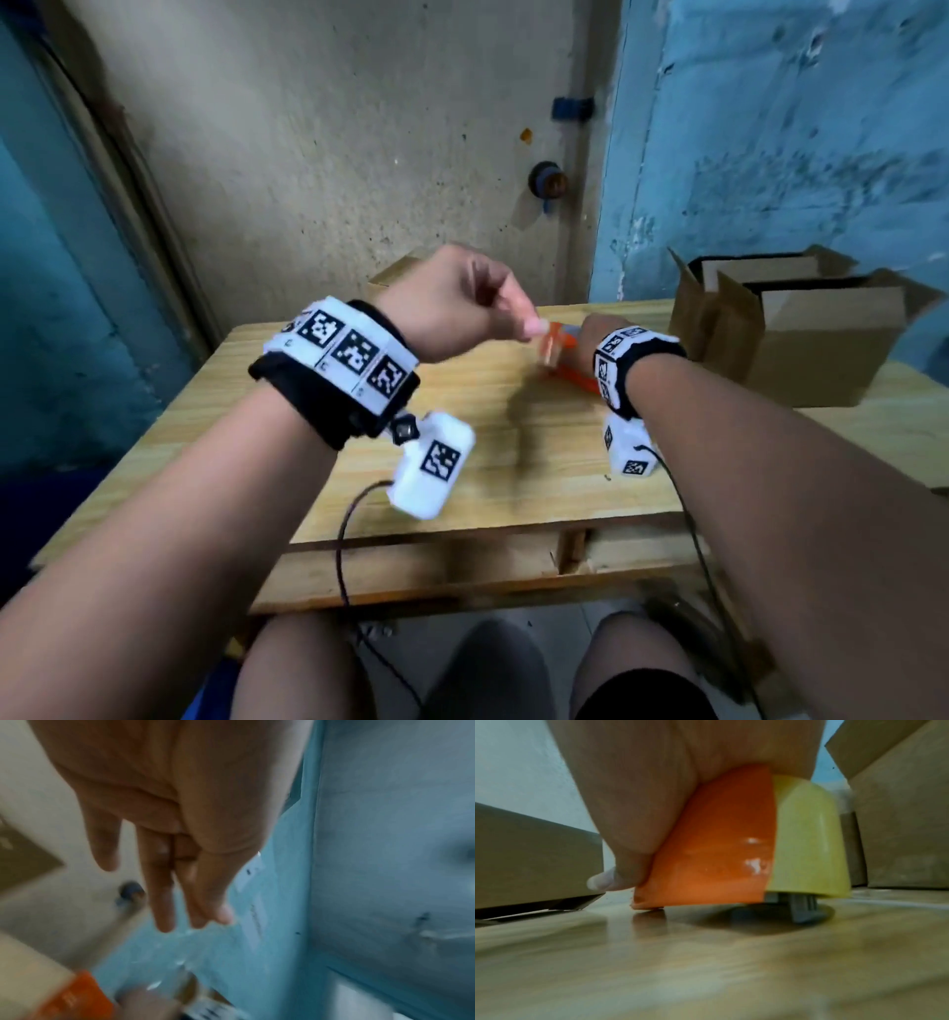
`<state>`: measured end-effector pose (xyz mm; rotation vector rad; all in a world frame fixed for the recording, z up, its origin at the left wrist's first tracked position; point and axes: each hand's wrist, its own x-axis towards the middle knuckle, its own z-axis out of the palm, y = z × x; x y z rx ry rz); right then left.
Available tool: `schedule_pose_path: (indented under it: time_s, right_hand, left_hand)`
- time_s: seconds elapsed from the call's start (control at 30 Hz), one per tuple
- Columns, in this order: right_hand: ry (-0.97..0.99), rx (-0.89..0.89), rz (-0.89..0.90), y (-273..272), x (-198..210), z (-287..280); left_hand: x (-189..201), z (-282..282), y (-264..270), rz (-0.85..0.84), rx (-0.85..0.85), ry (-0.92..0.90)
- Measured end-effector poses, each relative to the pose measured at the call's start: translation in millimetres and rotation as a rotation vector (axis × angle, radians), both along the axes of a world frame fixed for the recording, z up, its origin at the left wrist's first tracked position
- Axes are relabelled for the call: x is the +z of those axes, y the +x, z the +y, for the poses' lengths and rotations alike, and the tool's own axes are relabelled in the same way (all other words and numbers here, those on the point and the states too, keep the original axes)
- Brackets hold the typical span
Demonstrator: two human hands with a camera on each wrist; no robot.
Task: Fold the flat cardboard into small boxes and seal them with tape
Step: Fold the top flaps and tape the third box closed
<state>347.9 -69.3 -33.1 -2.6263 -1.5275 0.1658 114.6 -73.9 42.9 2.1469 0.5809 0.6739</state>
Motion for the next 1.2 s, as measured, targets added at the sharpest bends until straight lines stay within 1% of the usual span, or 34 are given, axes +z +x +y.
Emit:
schedule_pose_path:
  time_s: [0.03, 0.07, 0.13, 0.2, 0.27, 0.33, 0.4, 0.47, 0.63, 0.77, 0.83, 0.9, 1.0, 1.07, 1.1, 1.13, 1.2]
  right_hand:
    - [-0.018, 0.010, -0.009, -1, 0, 1]
    - [-0.037, 0.031, -0.020, -3, 0, 3]
    - [-0.055, 0.051, -0.002, -6, -1, 5]
    - [-0.069, 0.038, 0.017, -6, 0, 5]
    - [-0.087, 0.016, 0.018, -4, -1, 6]
    - [-0.087, 0.010, 0.008, -3, -5, 9]
    - [-0.095, 0.027, -0.001, -2, -6, 12]
    - [-0.111, 0.037, -0.014, -3, -4, 12]
    - [-0.080, 0.039, -0.035, -8, 4, 1]
    - [-0.116, 0.018, -0.005, -10, 16, 0]
    - [-0.148, -0.010, -0.007, -11, 18, 3]
    - [-0.141, -0.065, -0.008, -13, 21, 5]
    - [-0.022, -0.120, -0.062, -23, 33, 11]
    - [0.098, -0.107, -0.091, -33, 45, 18]
    - [0.193, -0.086, -0.038, -39, 48, 23]
    - [0.311, -0.062, 0.080, -46, 52, 27]
    - [0.589, -0.025, 0.467, -65, 54, 37]
  left_hand:
    - [-1, 14, -4, -0.086, 0.028, -0.053]
    - [-10, 31, -9, -0.161, 0.033, -0.149]
    - [-41, 62, -21, -0.317, -0.006, -0.396]
    - [-76, 89, -33, -0.473, -0.009, -0.592]
    - [-108, 109, -43, -0.568, -0.034, -0.770]
    - [-130, 118, -49, -0.598, -0.086, -0.911]
    - [-140, 123, -49, -0.598, -0.100, -0.940]
    - [-140, 124, -48, -0.592, -0.081, -0.950]
    - [-136, 121, -54, -0.658, -0.048, -1.020]
    - [-131, 120, -59, -0.709, -0.108, -1.104]
    - [-127, 121, -62, -0.780, -0.098, -1.165]
    - [-124, 122, -65, -0.891, -0.098, -1.182]
    - [-121, 124, -71, -1.067, -0.132, -1.204]
    - [-122, 129, -76, -1.208, -0.122, -1.227]
    - [-122, 132, -78, -1.284, -0.106, -1.226]
    - [-121, 136, -81, -1.361, -0.083, -1.218]
    - [-120, 148, -85, -1.503, -0.024, -1.226]
